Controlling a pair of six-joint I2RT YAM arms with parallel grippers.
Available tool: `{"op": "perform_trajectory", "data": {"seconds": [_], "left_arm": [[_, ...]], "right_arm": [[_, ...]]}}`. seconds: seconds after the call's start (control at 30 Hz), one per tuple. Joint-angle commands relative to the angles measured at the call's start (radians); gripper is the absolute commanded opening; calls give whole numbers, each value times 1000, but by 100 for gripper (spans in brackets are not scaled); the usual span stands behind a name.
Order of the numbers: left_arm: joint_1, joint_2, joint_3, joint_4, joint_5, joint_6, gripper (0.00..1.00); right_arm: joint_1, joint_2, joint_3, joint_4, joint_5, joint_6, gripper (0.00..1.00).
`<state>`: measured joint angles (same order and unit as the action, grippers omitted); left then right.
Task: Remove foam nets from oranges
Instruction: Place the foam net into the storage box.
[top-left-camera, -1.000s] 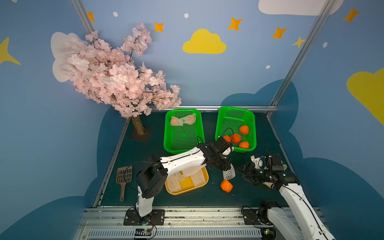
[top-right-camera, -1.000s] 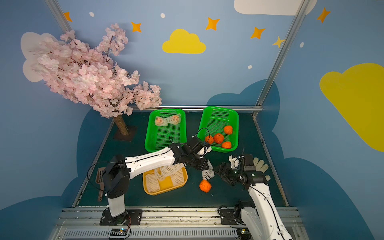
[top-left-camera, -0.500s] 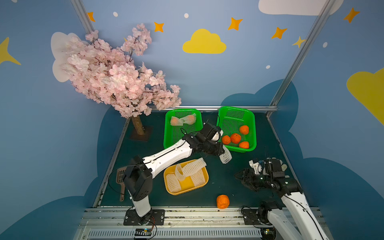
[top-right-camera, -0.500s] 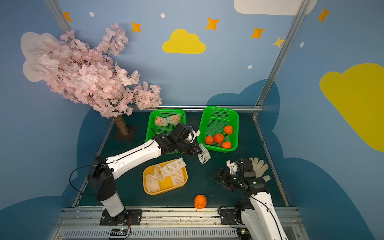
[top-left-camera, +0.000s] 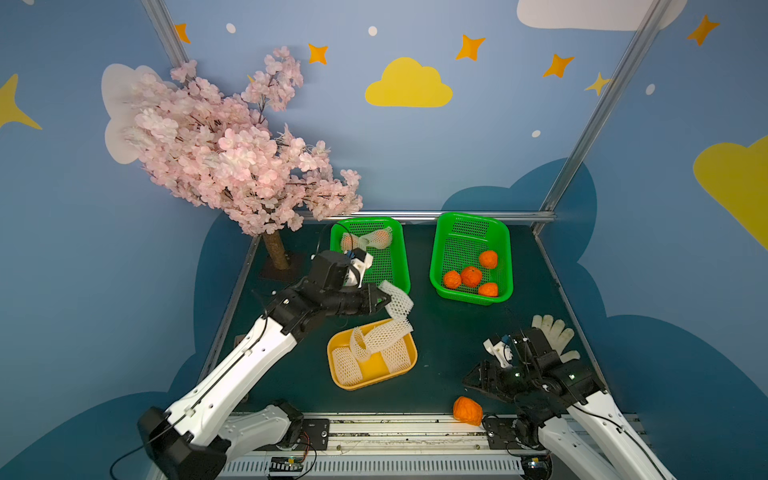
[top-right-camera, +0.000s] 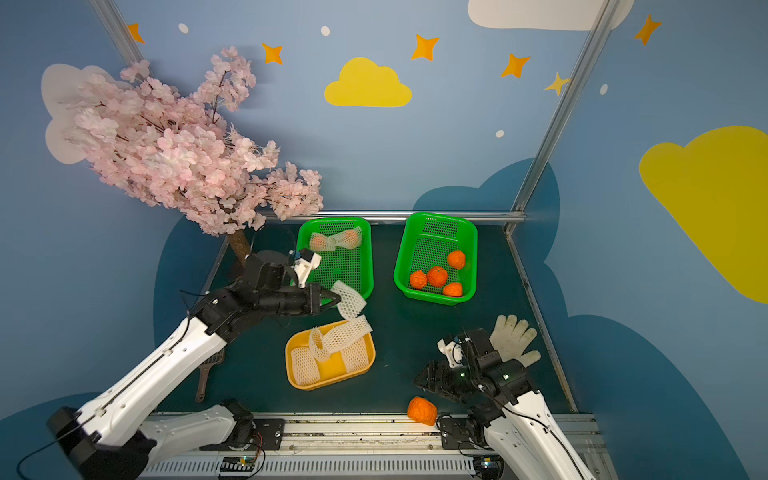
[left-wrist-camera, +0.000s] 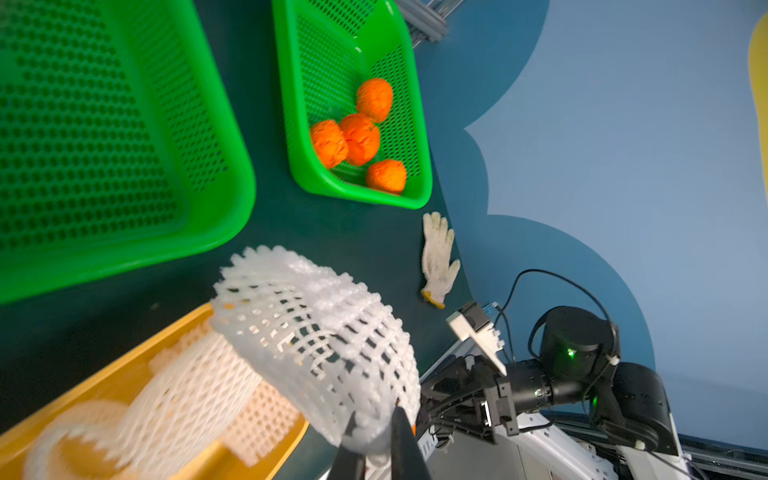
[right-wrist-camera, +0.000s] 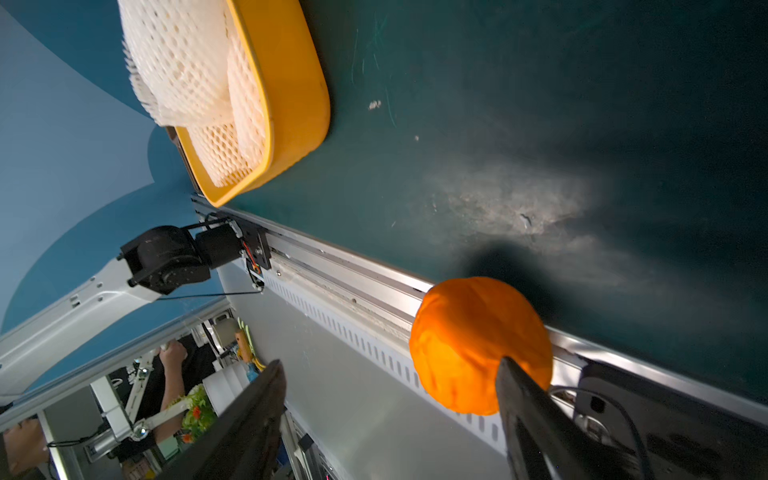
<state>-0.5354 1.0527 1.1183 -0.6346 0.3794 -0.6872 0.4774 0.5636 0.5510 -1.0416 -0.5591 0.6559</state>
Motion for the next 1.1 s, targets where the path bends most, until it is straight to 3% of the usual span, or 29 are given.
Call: {"op": "perform_trajectory", "data": {"seconds": [0.0, 0.13, 0.2, 0.37, 0.47, 0.87, 1.07], "left_arm": [[103, -115, -89, -141, 77, -13, 16], [215, -109, -157, -180, 183, 61, 15], [227, -48, -152, -197, 216, 120, 15], [254, 51, -172, -166, 277, 174, 15], [261, 94, -205, -144, 340, 196, 15], [282, 222, -215, -267, 356, 351, 14], [261, 272, -290, -219, 364, 338, 14]], "right_arm": [[60, -40, -18, -73, 59, 31, 79], [163, -55, -19, -142, 179, 101, 79], [193, -56, 0, -190, 255, 139, 79], [254, -39, 1, -179, 310, 216, 79], [285, -8, 2, -178, 308, 226, 79], [382, -4, 15, -167, 310, 280, 79], [483, 59, 34, -138, 340, 303, 80]]}}
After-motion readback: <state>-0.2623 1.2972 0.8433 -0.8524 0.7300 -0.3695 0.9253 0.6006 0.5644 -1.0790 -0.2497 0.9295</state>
